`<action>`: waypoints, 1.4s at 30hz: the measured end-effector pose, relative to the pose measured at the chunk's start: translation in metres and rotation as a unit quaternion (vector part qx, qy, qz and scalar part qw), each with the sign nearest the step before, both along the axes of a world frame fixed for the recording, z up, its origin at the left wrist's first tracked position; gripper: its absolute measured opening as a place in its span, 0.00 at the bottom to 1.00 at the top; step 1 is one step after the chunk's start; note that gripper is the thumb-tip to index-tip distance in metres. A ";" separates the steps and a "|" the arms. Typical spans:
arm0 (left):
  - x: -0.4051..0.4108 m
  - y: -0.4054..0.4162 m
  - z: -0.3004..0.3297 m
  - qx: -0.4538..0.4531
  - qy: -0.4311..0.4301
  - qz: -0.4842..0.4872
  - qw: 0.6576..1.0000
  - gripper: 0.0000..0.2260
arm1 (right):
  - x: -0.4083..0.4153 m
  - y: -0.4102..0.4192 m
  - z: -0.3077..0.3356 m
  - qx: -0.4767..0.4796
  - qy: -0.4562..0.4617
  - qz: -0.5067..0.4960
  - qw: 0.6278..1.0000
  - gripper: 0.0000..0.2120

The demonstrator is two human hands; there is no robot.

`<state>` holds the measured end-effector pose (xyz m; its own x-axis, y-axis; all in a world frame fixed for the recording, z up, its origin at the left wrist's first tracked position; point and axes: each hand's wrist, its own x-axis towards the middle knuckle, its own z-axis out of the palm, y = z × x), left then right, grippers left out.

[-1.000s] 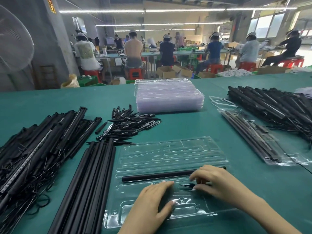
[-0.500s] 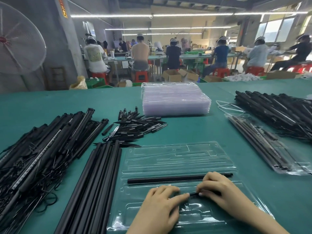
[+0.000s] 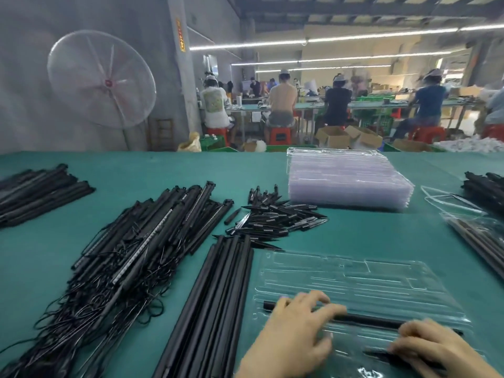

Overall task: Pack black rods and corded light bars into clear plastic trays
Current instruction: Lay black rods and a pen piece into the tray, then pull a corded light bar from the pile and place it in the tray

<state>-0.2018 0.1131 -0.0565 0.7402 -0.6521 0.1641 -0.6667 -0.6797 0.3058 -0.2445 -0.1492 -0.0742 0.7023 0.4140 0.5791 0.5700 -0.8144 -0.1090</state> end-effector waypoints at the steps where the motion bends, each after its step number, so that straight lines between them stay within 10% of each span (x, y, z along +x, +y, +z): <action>1: 0.013 0.015 0.007 -0.023 -0.021 0.048 0.998 0.21 | 0.001 0.002 0.002 -0.014 -0.010 -0.007 1.000 0.21; 10: 0.124 0.194 0.046 0.061 -0.034 0.543 0.837 0.18 | 0.013 0.028 0.008 0.083 -0.027 -0.038 0.995 0.16; 23: 0.143 0.212 0.021 0.123 -0.100 0.515 0.842 0.10 | 0.057 0.071 0.001 -0.034 -0.036 0.025 0.998 0.25; 28: 0.147 0.211 0.027 0.088 -0.044 0.510 0.855 0.11 | 0.093 0.131 0.024 0.020 0.067 0.081 0.994 0.05; 32: 0.145 0.212 0.031 0.075 -0.040 0.492 0.866 0.18 | 0.135 0.209 0.051 0.040 0.186 0.146 0.971 0.13; 37: 0.137 0.202 0.026 -0.026 -0.076 0.461 0.884 0.20 | 0.173 0.314 0.070 0.225 0.343 0.113 0.905 0.25; 42: 0.121 0.203 0.031 -0.058 -0.145 0.414 0.897 0.17 | 0.196 0.374 0.071 0.475 0.540 0.067 0.692 0.25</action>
<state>-0.0809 0.3158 -0.0256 0.8784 0.1351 0.4584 -0.0105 -0.9535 0.3013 -0.0488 0.2247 -0.0028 0.9296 0.3110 -0.1980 -0.1983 -0.0311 -0.9797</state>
